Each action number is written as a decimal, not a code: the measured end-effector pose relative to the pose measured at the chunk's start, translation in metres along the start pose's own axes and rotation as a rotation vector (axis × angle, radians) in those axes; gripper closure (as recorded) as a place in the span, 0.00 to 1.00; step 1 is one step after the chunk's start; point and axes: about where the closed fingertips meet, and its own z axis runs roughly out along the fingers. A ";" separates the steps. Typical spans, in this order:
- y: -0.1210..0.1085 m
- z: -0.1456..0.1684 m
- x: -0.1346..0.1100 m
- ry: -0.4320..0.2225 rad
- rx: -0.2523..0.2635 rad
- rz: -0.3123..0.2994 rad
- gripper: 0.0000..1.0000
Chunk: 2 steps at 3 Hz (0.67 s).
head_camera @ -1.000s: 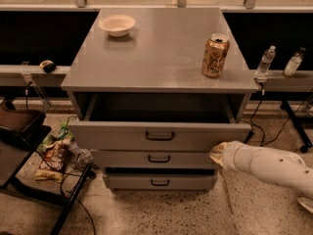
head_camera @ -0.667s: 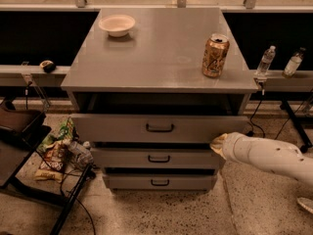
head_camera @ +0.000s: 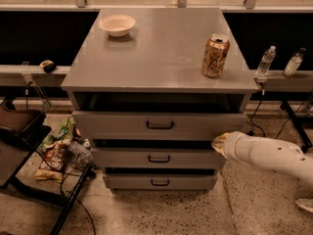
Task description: Close top drawer
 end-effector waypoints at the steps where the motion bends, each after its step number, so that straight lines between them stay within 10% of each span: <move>1: 0.000 0.000 0.000 0.000 0.000 0.000 0.28; 2: 0.000 0.000 0.000 0.000 0.000 0.000 0.05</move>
Offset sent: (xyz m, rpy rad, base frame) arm 0.0000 0.0000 0.0000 0.0000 0.0000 0.0000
